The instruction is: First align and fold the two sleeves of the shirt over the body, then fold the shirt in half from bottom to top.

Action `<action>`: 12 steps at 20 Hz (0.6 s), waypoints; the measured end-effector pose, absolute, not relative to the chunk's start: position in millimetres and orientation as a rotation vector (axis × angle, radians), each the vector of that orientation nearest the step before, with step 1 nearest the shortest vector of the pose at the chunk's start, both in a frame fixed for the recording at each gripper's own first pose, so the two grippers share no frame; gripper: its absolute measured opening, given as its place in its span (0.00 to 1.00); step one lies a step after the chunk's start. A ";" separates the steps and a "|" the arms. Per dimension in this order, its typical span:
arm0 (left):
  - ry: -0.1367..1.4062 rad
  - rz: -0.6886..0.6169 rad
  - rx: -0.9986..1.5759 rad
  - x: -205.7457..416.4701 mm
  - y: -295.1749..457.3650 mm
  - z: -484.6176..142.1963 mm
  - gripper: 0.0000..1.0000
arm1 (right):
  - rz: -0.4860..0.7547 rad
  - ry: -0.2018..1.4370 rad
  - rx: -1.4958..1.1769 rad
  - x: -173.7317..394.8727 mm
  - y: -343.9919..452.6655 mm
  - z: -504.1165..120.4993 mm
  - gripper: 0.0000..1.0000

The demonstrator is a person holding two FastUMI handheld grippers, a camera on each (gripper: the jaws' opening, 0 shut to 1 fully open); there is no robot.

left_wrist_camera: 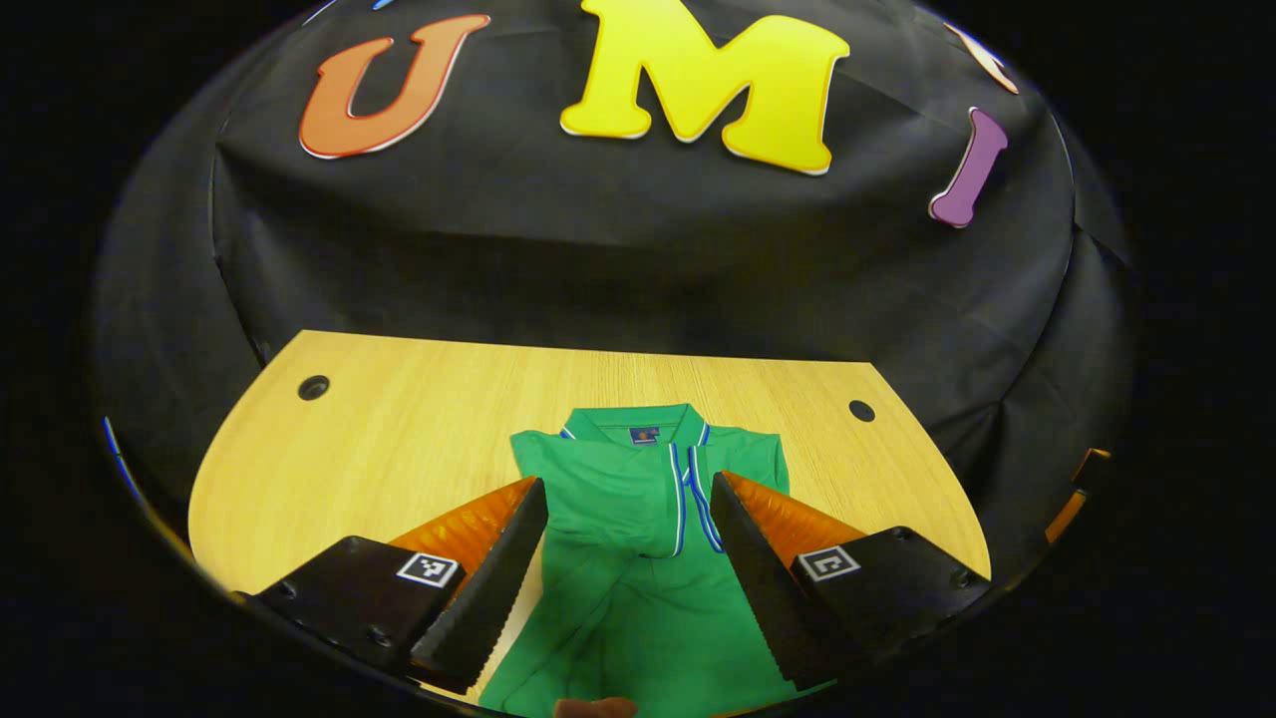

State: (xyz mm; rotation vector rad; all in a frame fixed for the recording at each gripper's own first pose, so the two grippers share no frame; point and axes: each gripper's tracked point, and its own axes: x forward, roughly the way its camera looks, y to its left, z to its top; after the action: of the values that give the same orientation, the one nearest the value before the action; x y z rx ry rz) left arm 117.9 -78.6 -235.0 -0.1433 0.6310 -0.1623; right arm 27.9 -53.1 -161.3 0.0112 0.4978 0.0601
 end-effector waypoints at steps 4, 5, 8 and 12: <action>0.550 -0.149 -0.129 57.9 -46.1 -201.5 1.00 | 0.106 0.499 0.003 6.7 -43.6 -166.1 0.95; 0.540 -0.143 -0.114 40.3 -37.6 -198.5 1.00 | 0.125 0.496 0.002 0.0 -39.4 -166.2 0.95; 0.539 -0.118 -0.092 -10.0 -12.9 -200.2 1.00 | 0.145 0.505 -0.024 -22.9 -36.8 -172.5 0.96; 0.613 -0.119 -0.098 -69.7 4.9 -223.5 1.00 | 0.159 0.557 -0.063 -62.9 -35.5 -194.4 0.96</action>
State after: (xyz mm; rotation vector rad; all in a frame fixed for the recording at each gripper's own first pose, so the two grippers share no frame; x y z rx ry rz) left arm -69.7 4.9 -223.5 -0.0976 0.6134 -0.1189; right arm -62.9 -35.5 -194.4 -0.0627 0.5567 0.1587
